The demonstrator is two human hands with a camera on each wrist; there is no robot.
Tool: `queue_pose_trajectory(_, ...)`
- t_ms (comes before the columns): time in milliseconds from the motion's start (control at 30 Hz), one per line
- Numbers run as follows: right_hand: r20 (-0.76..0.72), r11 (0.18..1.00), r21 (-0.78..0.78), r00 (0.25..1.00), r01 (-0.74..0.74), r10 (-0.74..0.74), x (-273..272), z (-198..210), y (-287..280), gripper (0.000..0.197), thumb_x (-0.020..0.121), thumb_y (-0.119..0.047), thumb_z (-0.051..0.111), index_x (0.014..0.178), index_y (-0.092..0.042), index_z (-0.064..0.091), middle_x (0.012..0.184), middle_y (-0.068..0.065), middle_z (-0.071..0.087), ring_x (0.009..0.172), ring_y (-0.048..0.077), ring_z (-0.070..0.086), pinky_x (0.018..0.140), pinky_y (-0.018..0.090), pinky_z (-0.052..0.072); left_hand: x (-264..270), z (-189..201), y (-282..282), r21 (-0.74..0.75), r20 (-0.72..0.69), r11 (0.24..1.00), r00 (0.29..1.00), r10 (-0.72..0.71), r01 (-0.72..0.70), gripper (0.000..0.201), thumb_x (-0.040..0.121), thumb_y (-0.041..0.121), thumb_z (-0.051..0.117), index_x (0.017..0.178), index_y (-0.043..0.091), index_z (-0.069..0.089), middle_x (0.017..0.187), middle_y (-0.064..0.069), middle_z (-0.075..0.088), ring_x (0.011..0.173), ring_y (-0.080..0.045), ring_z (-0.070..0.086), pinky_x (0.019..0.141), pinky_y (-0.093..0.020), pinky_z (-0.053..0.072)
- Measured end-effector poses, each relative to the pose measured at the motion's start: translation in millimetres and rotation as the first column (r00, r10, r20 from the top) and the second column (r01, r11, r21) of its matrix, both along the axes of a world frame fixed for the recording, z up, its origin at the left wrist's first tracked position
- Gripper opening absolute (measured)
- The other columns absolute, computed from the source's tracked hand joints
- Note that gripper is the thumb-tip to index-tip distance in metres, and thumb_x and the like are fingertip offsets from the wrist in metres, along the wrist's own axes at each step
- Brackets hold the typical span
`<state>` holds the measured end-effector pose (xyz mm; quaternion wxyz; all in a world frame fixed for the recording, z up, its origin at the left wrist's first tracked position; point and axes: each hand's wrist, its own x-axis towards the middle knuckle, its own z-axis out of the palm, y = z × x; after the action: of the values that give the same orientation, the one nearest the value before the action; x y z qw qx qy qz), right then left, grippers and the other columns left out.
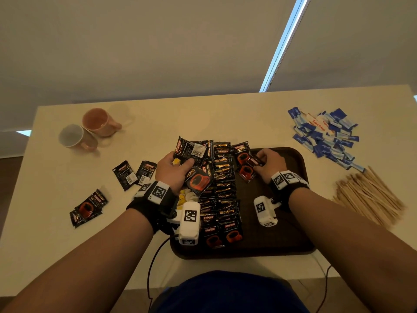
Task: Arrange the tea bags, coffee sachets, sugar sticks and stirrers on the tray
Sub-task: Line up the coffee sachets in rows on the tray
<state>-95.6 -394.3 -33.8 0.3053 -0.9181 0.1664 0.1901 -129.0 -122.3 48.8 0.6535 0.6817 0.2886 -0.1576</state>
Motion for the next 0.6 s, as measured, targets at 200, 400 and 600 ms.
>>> queue_pose_trajectory(200, -0.016, 0.992, -0.078, 0.995, -0.099, 0.099, 24, 2, 8, 0.035, 0.084, -0.01, 0.074, 0.118, -0.014, 0.066, 0.119, 0.007, 0.067, 0.109, 0.022, 0.061, 0.088, 0.023, 0.044, 1, -1, 3, 0.025, -0.008, 1.0, 1.0, -0.012, 0.012, 0.014, 0.091, 0.011, 0.07, 0.095, 0.024, 0.067, 0.098, -0.011, 0.077, 0.089, -0.032, 0.075, 0.084, -0.059, 0.058)
queue_pose_trajectory(400, -0.094, 0.991, -0.079, 0.991, -0.107, 0.1, 29, 1, 16, 0.037, 0.086, -0.021, 0.075, 0.119, -0.006, 0.067, 0.116, 0.011, 0.069, 0.106, 0.026, 0.065, 0.095, 0.035, 0.052, 2, -4, 8, 0.04, -0.009, 0.999, 1.0, 0.001, -0.001, 0.014, 0.09, 0.013, 0.072, 0.093, 0.027, 0.068, 0.094, -0.009, 0.077, 0.088, -0.033, 0.075, 0.086, -0.061, 0.056)
queue_pose_trajectory(600, -0.03, 0.99, -0.085, 0.994, -0.109, 0.107, 27, -1, 12, 0.031, 0.083, -0.019, 0.077, 0.111, -0.012, 0.066, 0.111, 0.005, 0.066, 0.098, 0.02, 0.06, 0.083, 0.027, 0.047, 1, -5, 9, 0.042, -0.009, 0.999, 1.0, 0.002, -0.002, 0.014, 0.089, 0.014, 0.073, 0.094, 0.026, 0.068, 0.09, -0.009, 0.078, 0.087, -0.031, 0.075, 0.086, -0.06, 0.057)
